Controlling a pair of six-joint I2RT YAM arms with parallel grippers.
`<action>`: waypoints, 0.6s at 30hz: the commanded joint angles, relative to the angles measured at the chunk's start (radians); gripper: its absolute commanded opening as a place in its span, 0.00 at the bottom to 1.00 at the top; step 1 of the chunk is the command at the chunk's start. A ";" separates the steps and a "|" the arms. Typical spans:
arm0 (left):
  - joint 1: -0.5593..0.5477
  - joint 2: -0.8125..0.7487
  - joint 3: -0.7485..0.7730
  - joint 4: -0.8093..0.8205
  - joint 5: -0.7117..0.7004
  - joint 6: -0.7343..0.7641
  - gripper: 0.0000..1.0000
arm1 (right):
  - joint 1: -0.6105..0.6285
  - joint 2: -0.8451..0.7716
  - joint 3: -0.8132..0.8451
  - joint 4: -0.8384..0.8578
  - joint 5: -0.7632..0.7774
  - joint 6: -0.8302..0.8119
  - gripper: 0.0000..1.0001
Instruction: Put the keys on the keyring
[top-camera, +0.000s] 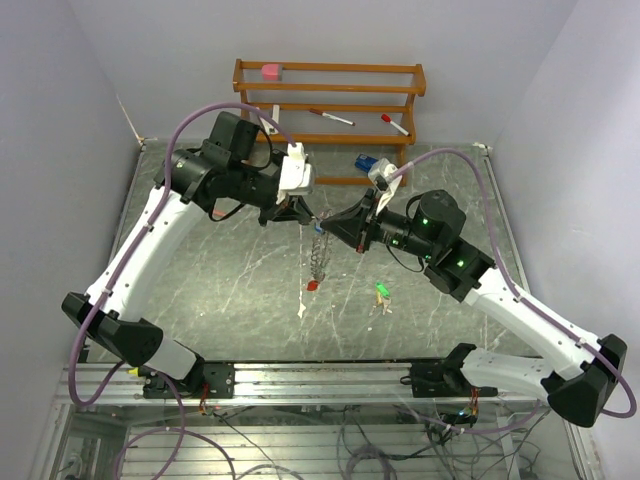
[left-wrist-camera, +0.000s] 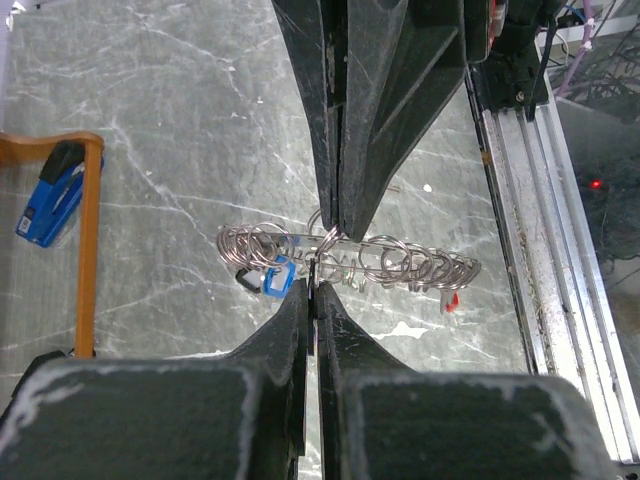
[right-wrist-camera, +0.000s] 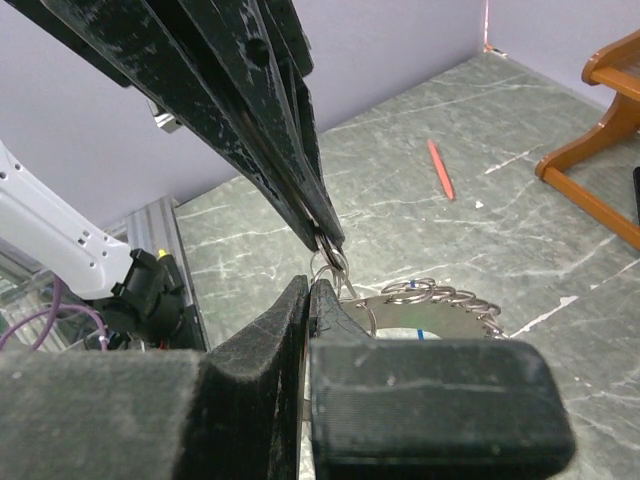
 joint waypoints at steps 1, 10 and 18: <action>-0.009 -0.006 0.054 0.015 0.021 -0.002 0.07 | 0.002 -0.028 -0.005 0.026 0.009 0.007 0.00; -0.010 -0.016 0.054 0.019 0.039 -0.018 0.07 | 0.002 0.001 -0.005 0.033 0.002 0.014 0.00; -0.010 -0.029 -0.002 0.033 -0.022 -0.001 0.07 | -0.008 -0.038 -0.045 0.023 0.081 0.025 0.54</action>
